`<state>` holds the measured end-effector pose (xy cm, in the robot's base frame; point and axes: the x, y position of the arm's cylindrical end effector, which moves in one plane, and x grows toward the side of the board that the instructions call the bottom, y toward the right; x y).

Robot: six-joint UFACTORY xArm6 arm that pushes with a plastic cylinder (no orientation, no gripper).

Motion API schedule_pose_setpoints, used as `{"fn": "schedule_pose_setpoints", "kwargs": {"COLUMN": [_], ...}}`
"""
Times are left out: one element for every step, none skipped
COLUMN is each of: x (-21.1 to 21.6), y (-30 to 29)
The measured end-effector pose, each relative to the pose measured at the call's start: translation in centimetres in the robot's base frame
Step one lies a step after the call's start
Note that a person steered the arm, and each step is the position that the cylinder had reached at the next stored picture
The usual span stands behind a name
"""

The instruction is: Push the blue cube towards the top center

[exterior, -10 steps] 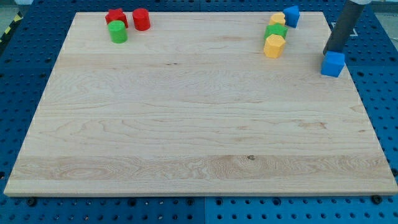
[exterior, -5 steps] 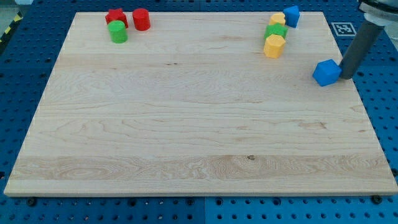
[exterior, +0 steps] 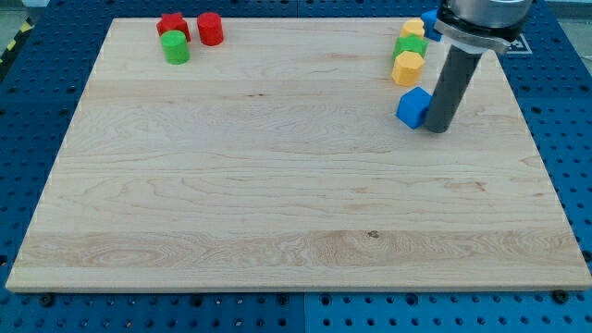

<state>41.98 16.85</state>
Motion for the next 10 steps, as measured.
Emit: {"fn": "schedule_pose_setpoints", "kwargs": {"x": [-1.8,-4.1,-4.8,-5.5,-7.4,-9.1,-11.0,-11.4,-11.4,-12.3], "y": [-1.2,-1.5,-3.3,-5.8,-7.5,-9.1,-9.5,-7.9,-5.3,-4.7]}}
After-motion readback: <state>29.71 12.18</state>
